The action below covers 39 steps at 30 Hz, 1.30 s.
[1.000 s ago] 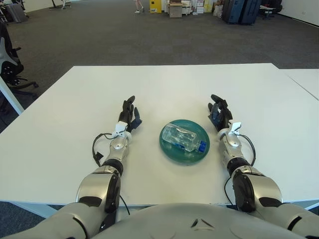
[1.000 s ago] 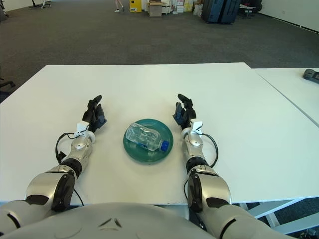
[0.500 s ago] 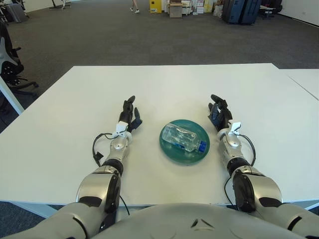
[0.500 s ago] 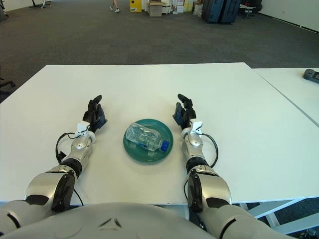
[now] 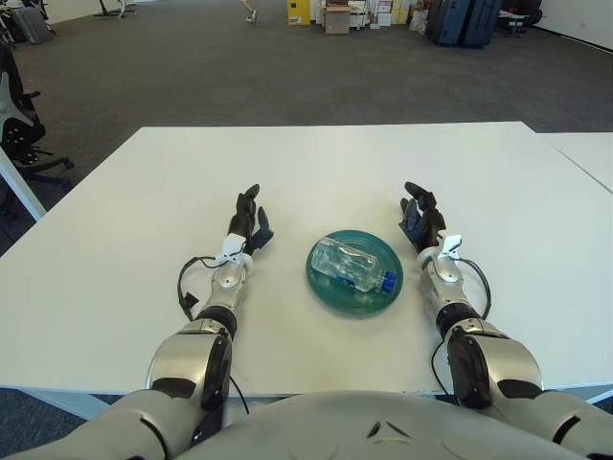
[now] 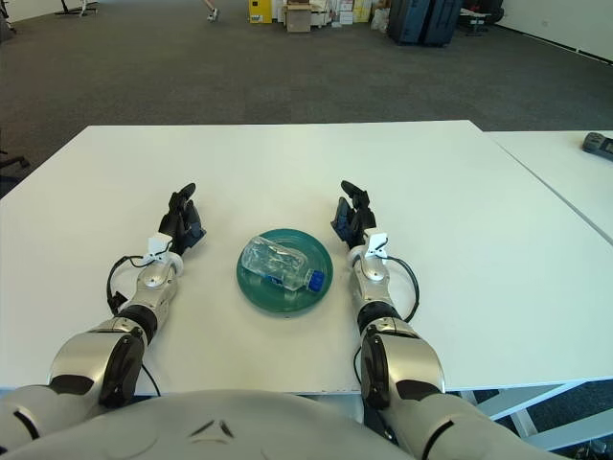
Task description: Put the bottle into the plate.
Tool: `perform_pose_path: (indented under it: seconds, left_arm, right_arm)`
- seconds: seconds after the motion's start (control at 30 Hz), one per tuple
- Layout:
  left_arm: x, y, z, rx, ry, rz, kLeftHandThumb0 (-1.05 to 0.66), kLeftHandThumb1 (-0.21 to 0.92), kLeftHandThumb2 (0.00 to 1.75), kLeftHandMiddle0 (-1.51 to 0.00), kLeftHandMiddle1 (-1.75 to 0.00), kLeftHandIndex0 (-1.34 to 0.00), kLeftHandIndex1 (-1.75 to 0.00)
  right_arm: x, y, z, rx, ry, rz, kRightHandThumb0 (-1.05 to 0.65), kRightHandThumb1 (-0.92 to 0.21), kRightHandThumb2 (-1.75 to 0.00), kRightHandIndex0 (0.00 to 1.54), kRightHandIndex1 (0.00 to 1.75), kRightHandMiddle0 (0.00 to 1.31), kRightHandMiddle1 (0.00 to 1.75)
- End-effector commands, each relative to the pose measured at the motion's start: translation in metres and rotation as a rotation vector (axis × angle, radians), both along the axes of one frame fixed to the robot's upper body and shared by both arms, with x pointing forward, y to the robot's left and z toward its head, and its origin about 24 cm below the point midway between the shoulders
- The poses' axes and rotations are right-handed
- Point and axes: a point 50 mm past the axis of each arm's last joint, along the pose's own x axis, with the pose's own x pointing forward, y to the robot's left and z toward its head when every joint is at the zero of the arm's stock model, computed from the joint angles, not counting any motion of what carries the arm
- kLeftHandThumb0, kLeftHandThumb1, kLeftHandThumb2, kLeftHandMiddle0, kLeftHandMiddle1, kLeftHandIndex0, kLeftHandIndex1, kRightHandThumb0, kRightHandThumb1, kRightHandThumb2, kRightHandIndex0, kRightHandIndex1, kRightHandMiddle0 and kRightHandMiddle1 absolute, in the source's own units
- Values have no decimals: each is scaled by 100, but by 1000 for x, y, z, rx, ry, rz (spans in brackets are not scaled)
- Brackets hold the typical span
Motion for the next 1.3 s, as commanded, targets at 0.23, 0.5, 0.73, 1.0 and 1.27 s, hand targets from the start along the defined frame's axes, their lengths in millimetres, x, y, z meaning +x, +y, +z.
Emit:
perform_pose_path:
  seconds: [0.23, 0.5, 0.73, 1.0, 1.27]
  left_arm:
    - [-14, -1, -19, 3, 113, -14, -86, 92, 101, -20, -2, 0, -58]
    - [-14, 0, -19, 3, 115, -18, -86, 92, 102, -21, -2, 0, -60]
    - [-14, 1, -19, 2, 118, -21, -87, 92, 103, -21, -2, 0, -62]
    - [-14, 2, -19, 8, 115, -36, -90, 92, 105, -21, -2, 0, -62]
    - [-15, 2, -19, 6, 113, -35, -90, 92, 107, -22, -2, 0, -63]
  right_arm:
    - [-24, -1, -30, 8, 174, -16, -73, -92, -89, 21, 0, 0, 66]
    - [-24, 0, -30, 11, 174, -16, -73, -92, -89, 21, 1, 0, 66]
    - [-24, 1, -31, 16, 174, -12, -73, -92, -88, 22, 1, 0, 67]
    - [-25, 2, -31, 18, 180, -12, -73, -92, -87, 23, 1, 0, 67]
    - [-25, 3, -32, 20, 179, -13, -73, -92, -87, 23, 1, 0, 67]
